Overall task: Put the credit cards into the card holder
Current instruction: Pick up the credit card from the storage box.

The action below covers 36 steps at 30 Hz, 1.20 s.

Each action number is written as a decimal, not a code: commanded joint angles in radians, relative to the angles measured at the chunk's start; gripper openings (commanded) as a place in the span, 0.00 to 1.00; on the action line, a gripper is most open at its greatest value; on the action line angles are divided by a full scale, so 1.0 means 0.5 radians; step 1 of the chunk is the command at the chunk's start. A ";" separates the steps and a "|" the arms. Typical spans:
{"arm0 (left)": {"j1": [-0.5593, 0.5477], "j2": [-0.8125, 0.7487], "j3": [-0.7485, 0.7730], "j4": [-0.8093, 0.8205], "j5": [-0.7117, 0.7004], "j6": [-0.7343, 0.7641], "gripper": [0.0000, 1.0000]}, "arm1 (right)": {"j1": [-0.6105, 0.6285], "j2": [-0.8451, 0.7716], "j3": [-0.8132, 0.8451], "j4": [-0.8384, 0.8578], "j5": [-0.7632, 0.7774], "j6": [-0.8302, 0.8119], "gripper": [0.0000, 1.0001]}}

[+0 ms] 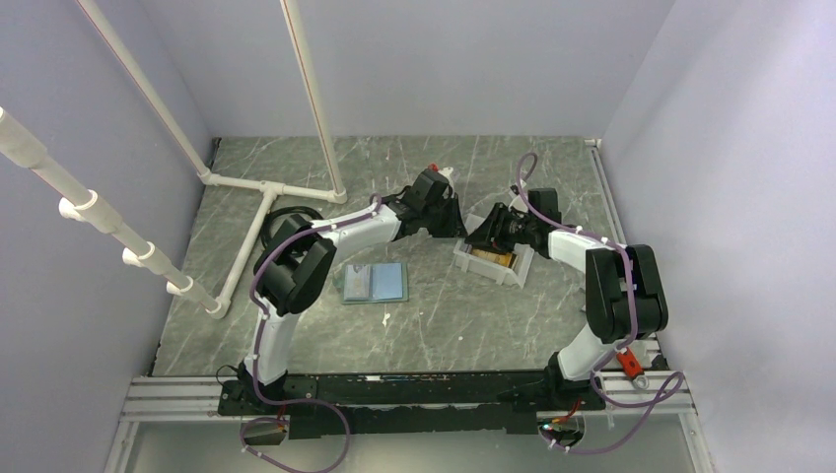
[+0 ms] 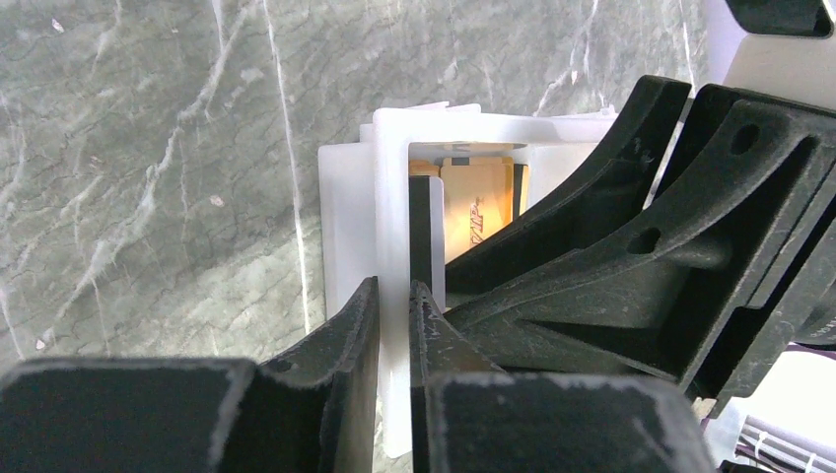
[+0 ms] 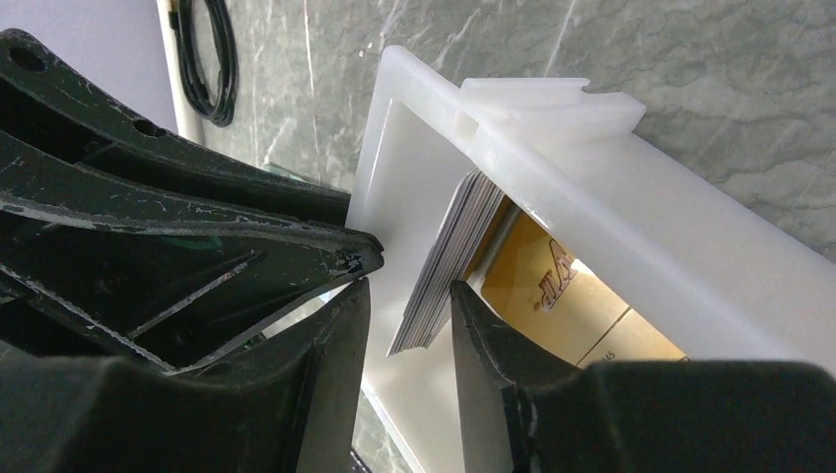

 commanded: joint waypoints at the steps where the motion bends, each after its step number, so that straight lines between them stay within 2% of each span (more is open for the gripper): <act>1: -0.069 -0.013 0.015 0.110 0.191 -0.012 0.05 | 0.033 0.020 0.006 -0.040 0.228 -0.056 0.41; 5: -0.067 -0.018 0.009 0.106 0.181 -0.005 0.04 | 0.034 0.004 0.008 -0.119 0.334 -0.069 0.40; 10: -0.068 -0.009 0.024 0.102 0.187 -0.013 0.04 | 0.059 0.013 0.070 -0.229 0.499 -0.042 0.27; 14: -0.069 0.003 0.050 0.074 0.190 -0.012 0.04 | 0.071 0.031 0.125 -0.303 0.568 -0.037 0.12; 17: -0.065 -0.009 0.080 0.013 0.204 0.013 0.07 | 0.068 -0.063 0.129 -0.369 0.633 -0.080 0.07; 20: -0.044 -0.045 0.086 -0.015 0.219 0.048 0.16 | 0.050 -0.201 0.129 -0.443 0.656 -0.144 0.00; 27: 0.045 -0.119 0.166 -0.090 0.395 0.094 0.43 | -0.037 -0.438 0.085 -0.556 0.593 -0.224 0.00; 36: 0.049 -0.210 0.265 -0.256 0.396 0.343 0.60 | -0.213 -0.552 0.049 -0.681 0.380 -0.234 0.00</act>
